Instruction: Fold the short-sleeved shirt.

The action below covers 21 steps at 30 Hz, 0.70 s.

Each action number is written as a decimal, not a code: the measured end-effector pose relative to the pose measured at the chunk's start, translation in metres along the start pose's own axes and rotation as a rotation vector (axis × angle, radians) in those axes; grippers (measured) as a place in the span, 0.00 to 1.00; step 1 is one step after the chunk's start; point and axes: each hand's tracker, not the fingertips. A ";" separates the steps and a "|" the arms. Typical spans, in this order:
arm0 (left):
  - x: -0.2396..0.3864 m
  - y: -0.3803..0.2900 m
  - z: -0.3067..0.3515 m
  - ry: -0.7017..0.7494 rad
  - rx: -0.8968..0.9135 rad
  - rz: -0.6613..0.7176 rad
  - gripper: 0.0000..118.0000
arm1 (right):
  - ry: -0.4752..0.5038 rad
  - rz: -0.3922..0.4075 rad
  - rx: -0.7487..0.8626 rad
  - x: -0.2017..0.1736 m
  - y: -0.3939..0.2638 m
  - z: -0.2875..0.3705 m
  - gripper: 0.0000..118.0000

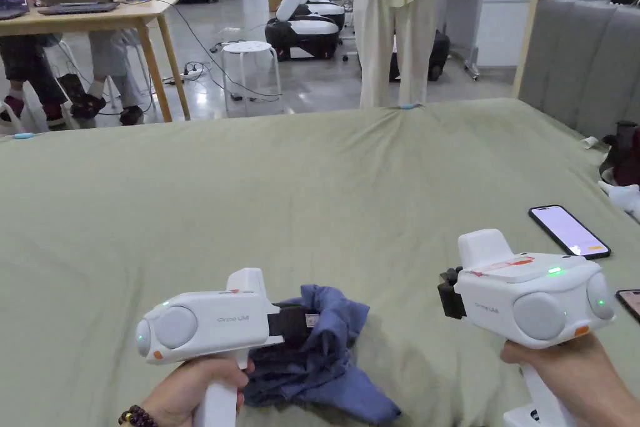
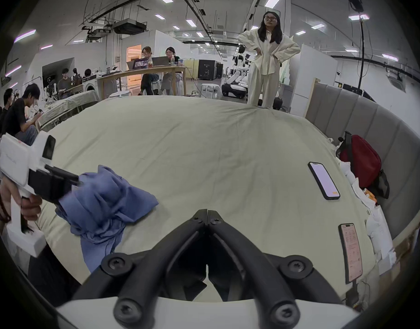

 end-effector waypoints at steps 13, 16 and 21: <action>0.017 0.004 0.004 0.014 0.011 -0.043 0.00 | 0.023 -0.025 -0.016 0.002 -0.010 0.002 0.00; 0.020 0.006 0.036 0.009 0.064 -0.049 0.00 | 0.111 -0.024 0.027 -0.017 0.005 0.007 0.00; 0.002 0.001 0.095 0.063 0.147 -0.034 0.00 | 0.263 -0.030 0.063 -0.057 0.031 0.006 0.00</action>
